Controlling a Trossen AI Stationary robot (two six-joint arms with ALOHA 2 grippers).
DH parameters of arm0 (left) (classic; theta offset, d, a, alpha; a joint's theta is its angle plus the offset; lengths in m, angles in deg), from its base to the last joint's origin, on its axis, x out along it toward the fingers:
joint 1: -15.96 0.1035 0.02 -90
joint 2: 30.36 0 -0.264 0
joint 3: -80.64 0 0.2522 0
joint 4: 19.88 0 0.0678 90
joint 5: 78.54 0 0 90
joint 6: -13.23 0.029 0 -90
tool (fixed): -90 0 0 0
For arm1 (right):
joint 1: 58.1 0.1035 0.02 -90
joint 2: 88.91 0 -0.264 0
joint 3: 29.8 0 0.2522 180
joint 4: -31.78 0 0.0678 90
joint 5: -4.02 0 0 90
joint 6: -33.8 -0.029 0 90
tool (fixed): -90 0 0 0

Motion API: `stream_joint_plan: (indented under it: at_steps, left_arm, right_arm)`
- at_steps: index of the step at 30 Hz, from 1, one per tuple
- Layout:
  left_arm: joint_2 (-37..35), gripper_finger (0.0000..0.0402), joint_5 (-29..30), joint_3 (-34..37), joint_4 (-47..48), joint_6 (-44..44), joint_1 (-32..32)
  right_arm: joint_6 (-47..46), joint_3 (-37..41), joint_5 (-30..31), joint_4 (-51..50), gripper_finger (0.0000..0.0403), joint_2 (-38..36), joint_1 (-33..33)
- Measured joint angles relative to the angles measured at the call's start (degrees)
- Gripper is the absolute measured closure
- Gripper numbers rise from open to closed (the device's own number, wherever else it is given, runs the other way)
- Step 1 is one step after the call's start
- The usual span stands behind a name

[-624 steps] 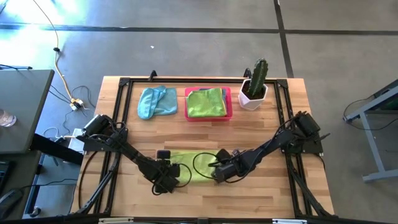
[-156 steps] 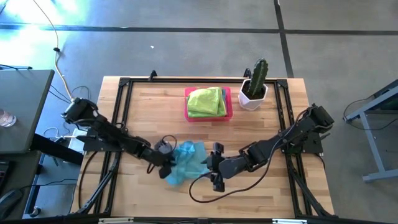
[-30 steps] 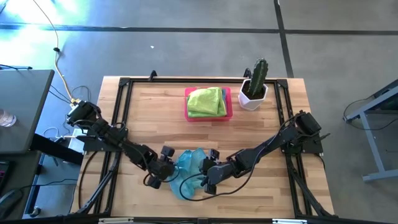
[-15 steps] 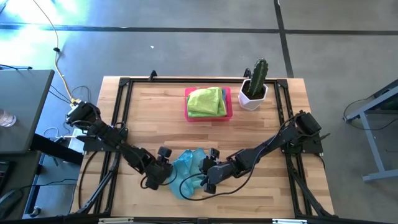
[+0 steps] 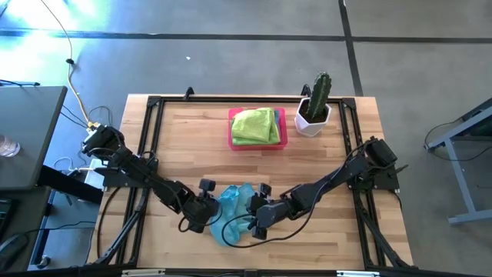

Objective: Fold microfiber towels
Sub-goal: Fold the blue microfiber cloth

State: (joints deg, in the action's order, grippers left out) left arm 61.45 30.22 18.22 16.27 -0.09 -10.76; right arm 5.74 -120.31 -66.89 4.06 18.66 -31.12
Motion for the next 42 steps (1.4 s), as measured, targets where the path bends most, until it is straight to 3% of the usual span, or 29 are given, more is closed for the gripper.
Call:
stream_joint_plan:
  at_steps: [4, 7, 16, 25, 38, 42]
  left_arm:
    - [0.0, 0.0393, -0.22, 0.02, 0.0, -0.02, 0.05]
    - [0.0, 0.0393, -1.22, -1.1, 0.61, -0.03, -0.21]
    - [0.0, 0.0397, -7.76, -9.39, 1.66, 1.33, -3.94]
    - [0.0, 0.04, -7.83, -23.42, 19.28, 9.51, -7.53]
    - [0.0, 0.0401, 3.58, -49.18, 44.58, 15.36, -5.43]
    - [0.0, 0.0401, 6.15, -58.05, 48.8, 18.03, -4.35]
  right_arm:
    - [0.04, 0.0, 0.0, 0.05, 0.0179, 0.0, 0.0]
    - [2.3, 0.0, 0.0, 0.09, 0.0179, 0.0, 0.0]
    - [20.26, 0.0, 0.01, 0.52, 0.0179, 0.46, -0.18]
    - [27.16, -0.02, 0.35, 5.51, 0.0179, 4.23, -0.04]
    - [31.87, -0.02, -2.1, 9.34, 0.0179, 4.26, 4.13]
    - [35.38, -0.02, 3.48, 10.79, 0.0179, 4.26, 5.74]
